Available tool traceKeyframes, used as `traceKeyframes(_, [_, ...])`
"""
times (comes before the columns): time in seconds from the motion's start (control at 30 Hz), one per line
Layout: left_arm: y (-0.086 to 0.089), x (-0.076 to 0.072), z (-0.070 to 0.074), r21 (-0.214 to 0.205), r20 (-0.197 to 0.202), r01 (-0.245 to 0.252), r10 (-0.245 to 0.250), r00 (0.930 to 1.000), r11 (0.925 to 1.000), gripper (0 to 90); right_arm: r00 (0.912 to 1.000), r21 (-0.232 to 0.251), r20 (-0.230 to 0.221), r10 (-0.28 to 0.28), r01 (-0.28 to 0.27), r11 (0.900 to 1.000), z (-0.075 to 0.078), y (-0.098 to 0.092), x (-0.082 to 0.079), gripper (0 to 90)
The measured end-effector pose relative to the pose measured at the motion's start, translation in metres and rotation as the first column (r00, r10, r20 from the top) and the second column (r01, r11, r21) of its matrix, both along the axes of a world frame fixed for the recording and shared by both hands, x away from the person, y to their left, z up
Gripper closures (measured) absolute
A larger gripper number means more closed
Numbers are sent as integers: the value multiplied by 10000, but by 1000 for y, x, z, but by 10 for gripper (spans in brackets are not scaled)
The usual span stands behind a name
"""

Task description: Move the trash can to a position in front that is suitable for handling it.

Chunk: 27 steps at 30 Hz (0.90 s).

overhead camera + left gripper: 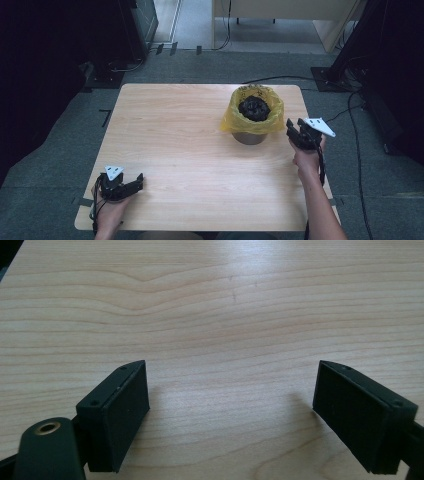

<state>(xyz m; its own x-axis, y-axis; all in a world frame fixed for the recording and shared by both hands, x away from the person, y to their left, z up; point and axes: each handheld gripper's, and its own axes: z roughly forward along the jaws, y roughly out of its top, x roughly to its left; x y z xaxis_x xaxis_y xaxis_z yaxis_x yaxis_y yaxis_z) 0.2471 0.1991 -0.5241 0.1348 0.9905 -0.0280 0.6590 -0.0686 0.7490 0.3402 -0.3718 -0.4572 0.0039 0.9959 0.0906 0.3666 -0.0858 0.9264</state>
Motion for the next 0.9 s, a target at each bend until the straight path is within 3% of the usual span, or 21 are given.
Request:
traceKeyframes(0.03, [0,0,0,0,0,0,0,10000,10000,143,10000,0,0,0,0,10000,0,0,0,664])
traceKeyframes(0.07, [0,0,1,-64,36,-24,24,10000,10000,143,9999,-98,46,-119,120,9999,1,-2,6,720])
traceKeyframes(0.2, [-2,0,3,36,60,-631,630,9980,9980,216,9987,789,-72,505,-498,9956,4,-6,36,821])
traceKeyframes(0.27, [-3,0,4,42,36,-698,697,9976,9976,237,9979,820,-87,645,-635,9946,5,-5,39,823])
traceKeyframes(0.33, [-4,1,5,-110,-20,-662,662,9978,9977,251,9975,618,-279,647,-629,9961,10,1,52,900])
traceKeyframes(0.47, [-7,1,7,43,115,-869,869,9962,9962,323,9974,386,-438,568,-551,9977,12,2,64,900])
traceKeyframes(0.63, [-10,5,14,-87,423,-1013,1016,9939,9948,421,9963,480,-408,756,-736,9961,14,11,71,891])
traceKeyframes(0.73, [-14,8,19,-389,603,-852,875,9943,9956,487,9947,691,-281,988,-966,9929,13,17,72,900])
traceKeyframes(0.83, [-19,13,23,-747,572,-611,654,9962,9953,509,9886,1038,-75,1504,-1488,9834,11,18,72,900])
traceKeyframes(0.9, [-21,18,26,-940,625,-550,611,9962,9940,537,9846,939,17,1747,-1741,9802,10,19,71,900])
